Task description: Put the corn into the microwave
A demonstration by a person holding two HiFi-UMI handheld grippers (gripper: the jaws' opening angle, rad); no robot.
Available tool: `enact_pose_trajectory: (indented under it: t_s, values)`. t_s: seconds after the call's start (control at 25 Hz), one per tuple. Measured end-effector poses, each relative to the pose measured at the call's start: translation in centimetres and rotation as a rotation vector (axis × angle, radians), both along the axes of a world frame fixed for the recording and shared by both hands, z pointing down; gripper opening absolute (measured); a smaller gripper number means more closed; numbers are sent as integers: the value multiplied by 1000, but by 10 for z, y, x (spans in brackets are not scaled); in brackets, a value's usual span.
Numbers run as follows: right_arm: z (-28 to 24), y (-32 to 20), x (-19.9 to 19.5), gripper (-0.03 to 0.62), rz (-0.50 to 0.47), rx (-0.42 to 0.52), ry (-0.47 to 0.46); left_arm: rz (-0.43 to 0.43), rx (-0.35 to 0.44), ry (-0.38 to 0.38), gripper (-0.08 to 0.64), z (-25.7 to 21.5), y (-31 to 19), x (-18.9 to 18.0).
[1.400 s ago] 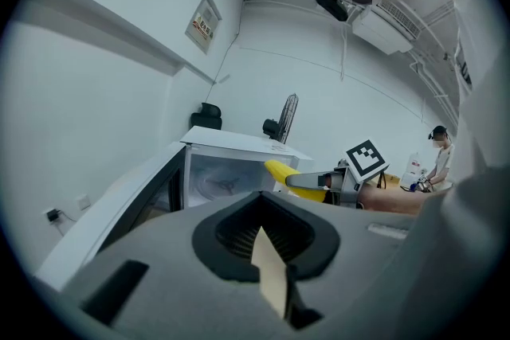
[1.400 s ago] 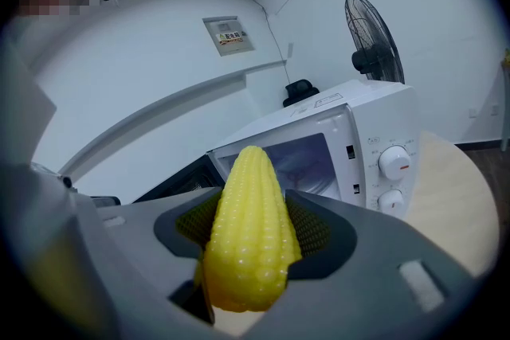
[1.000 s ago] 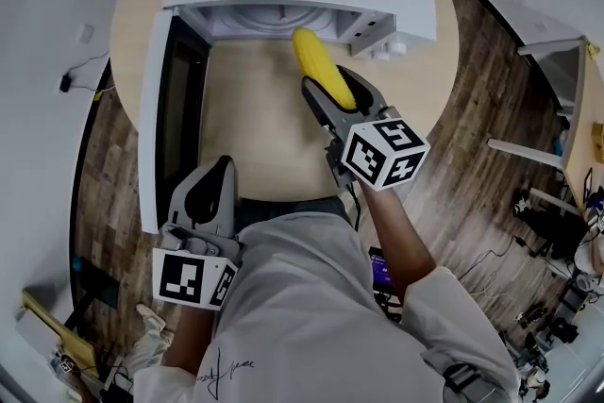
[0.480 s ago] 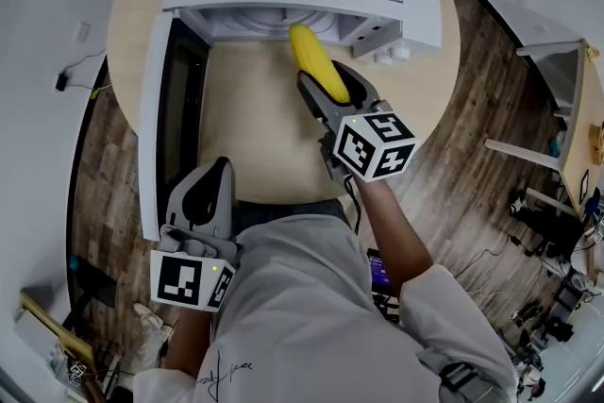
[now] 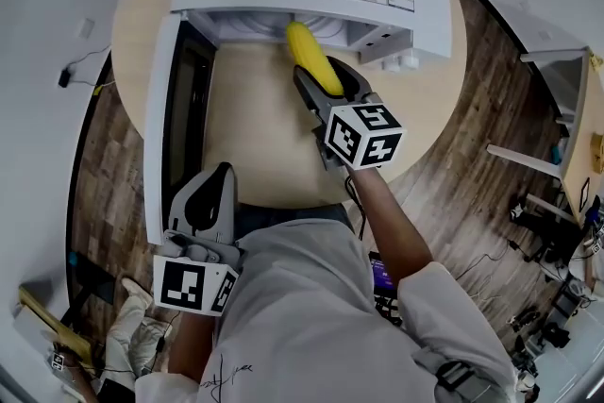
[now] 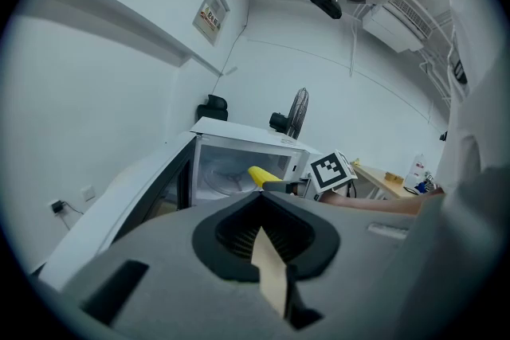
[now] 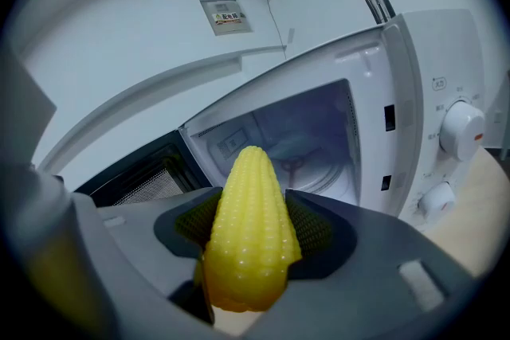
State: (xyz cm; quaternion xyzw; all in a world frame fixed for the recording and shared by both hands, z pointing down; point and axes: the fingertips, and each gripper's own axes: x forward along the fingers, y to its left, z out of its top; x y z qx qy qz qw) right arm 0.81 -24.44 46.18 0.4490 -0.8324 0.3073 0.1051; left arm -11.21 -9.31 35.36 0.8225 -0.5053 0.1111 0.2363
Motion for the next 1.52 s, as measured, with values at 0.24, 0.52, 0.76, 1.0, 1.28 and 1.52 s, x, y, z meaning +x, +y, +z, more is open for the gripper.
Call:
enact_pose_trajectory:
  t_s: [0.24,0.52,0.76,1.0,1.28,1.52]
  values:
    - [9,-12,-2,262,5,-7,13,-1,-11,1,-8,2,-1,0]
    - [16,-27,-1,262,11,1,23,-4,-20,0,-8,6,-5,3]
    - [22,-39,-3,262,14,6,38,-10,-32,-4,-8,8,-8,4]
    - [27,-55,-4,262,14,22,58,-17,-47,-7,-8,14,-11,4]
    - [34,-76,-10,262,10,40,88,-29,-60,-14,-9,16,-13,2]
    - [42,-90,-19,262,5,52,113,-39,-69,-19,-8,18,-17,0]
